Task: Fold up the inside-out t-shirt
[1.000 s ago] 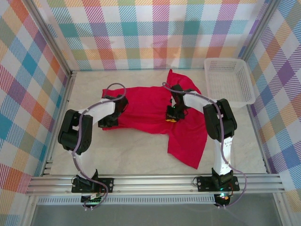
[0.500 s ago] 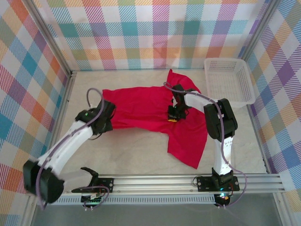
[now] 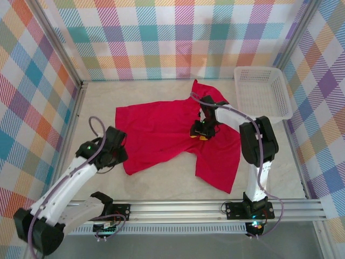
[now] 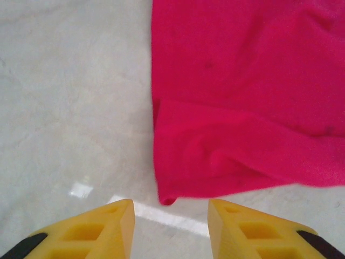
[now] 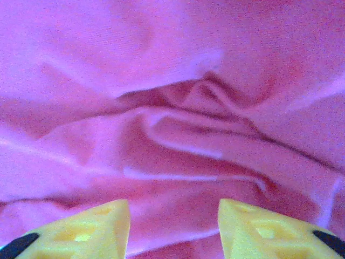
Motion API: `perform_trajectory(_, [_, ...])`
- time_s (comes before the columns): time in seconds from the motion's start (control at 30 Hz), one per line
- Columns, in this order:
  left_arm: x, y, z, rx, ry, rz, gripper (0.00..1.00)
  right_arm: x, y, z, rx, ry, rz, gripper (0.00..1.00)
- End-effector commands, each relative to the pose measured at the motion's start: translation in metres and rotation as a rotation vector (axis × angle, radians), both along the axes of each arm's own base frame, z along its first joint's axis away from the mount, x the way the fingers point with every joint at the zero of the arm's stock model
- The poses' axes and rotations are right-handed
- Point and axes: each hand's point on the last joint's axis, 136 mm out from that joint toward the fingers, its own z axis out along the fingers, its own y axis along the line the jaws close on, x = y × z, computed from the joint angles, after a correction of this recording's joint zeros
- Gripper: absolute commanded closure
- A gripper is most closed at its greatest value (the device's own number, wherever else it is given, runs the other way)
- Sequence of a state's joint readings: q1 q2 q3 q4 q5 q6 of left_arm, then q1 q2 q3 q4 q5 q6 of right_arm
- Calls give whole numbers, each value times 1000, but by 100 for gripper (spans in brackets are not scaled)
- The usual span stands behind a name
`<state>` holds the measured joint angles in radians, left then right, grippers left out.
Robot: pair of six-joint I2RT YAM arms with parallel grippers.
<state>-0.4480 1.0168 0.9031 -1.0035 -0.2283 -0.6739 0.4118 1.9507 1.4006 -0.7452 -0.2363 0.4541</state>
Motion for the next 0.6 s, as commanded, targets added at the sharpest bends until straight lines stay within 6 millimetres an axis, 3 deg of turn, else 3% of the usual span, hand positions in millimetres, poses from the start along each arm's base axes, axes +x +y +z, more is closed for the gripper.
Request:
perform_trajectory(0.0, [60,-15,6,18,-60,-7,62,2,8,41,59,-58,25,49])
perform_trajectory(0.13, [132,-24,-19,39,-11,13,65,25,2,38,-8,-86,15,45])
perform_trajectory(0.3, [213,-24,-64,-16,125,55,69,74,-14,23,-105,-135,-58,45])
perform_trajectory(0.4, [243,-16,-86,-21,179,74,69,100,-22,13,-127,-160,-110,46])
perform_trajectory(0.57, [273,4,-128,-77,250,137,70,126,-22,-12,-138,-149,-138,46])
